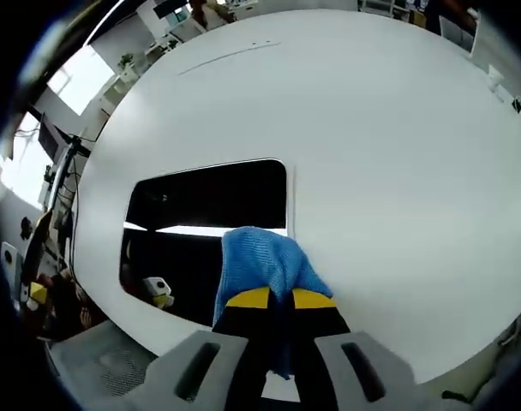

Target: Wipe the mirror surface with the cleaning cloth until all visible marks leave the cleaned area.

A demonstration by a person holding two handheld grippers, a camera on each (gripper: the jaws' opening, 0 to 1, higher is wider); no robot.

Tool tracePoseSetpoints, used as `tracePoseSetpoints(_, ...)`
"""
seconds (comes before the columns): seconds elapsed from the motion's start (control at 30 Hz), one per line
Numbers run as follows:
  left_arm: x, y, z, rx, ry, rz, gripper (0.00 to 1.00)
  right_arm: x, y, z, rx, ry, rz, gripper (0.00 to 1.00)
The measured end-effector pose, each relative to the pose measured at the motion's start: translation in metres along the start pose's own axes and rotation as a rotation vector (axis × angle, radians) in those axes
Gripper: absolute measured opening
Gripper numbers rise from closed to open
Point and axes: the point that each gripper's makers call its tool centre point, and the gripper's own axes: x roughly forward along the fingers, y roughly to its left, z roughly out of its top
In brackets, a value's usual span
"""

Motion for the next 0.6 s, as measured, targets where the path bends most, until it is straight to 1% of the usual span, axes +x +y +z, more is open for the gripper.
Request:
tracePoseSetpoints(0.03,0.000,-0.001,-0.001,0.004,0.005,-0.005,0.99,0.000,0.000,-0.001,-0.002,0.001,-0.002,0.02)
tracePoseSetpoints(0.07,-0.001,-0.003,-0.003,0.012,0.008,-0.010,0.99,0.000,0.000,-0.001,0.030,-0.003,-0.013,0.02)
tracePoseSetpoints(0.2,-0.003,-0.002,-0.008,0.011,0.016,-0.011,0.99,-0.002,0.002,-0.005,-0.011,-0.003,-0.026,0.01)
tracePoseSetpoints(0.33,-0.009,-0.002,-0.008,0.001,0.005,0.001,0.99,-0.005,0.004,-0.012,-0.003,0.006,-0.022,0.01)
tracePoseSetpoints(0.5,-0.010,-0.003,-0.016,0.001,0.023,0.000,0.99,-0.009,0.006,-0.018,0.008,0.002,-0.016,0.01)
tracePoseSetpoints(0.6,-0.011,-0.003,-0.012,-0.005,0.010,0.001,0.99,-0.011,0.009,-0.020,0.005,0.002,-0.015,0.01)
